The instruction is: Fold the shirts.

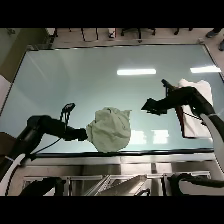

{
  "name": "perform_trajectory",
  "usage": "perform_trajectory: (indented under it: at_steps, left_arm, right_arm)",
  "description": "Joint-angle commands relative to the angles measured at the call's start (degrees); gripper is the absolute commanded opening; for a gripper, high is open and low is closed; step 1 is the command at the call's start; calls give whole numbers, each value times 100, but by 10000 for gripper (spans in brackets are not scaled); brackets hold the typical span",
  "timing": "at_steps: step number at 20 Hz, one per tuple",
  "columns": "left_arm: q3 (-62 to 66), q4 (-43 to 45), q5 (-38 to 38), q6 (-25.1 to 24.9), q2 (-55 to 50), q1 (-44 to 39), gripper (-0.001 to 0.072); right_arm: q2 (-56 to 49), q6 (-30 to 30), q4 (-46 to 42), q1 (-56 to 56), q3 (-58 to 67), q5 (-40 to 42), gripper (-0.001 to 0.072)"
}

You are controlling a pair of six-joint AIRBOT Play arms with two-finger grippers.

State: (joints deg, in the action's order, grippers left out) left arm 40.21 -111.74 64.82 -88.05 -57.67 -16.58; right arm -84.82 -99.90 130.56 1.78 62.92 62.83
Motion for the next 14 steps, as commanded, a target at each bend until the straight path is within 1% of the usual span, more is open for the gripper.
perform_trajectory:
  at_steps: [1,2,4,7,9,10,11,12,13,14]
  left_arm:
    - [-1097,-702,-1370,-50,304,420,501]
    - [-1189,-979,-1613,-146,146,498,501]
    - [-1150,-1419,-1838,-466,-317,503,501]
    - [-826,-1421,-2124,-553,-1045,280,501]
    - [-529,-1423,-2155,-555,-1471,282,498]
    - [-398,-1414,-2074,-560,-1637,282,411]
    - [-295,-1375,-2004,-562,-1744,282,264]
    - [-214,-1381,-1976,-619,-1812,282,134]
    - [-162,-1379,-2015,-726,-1827,282,15]
    - [-103,-1384,-2052,-800,-1823,282,14]
  right_arm:
    - [-1110,-83,201,466,715,11,458]
    - [-1311,-81,216,595,883,11,459]
    - [-1644,-57,219,793,1191,2,457]
    - [-1985,26,225,927,1471,-92,453]
    - [-2149,22,374,938,1545,-94,295]
    - [-2210,20,487,938,1554,-107,294]
    - [-2240,9,573,942,1554,-140,288]
    - [-2249,-24,647,942,1556,-190,182]
    - [-2249,-70,706,942,1569,-249,59]
    - [-2247,-74,726,942,1602,-308,20]
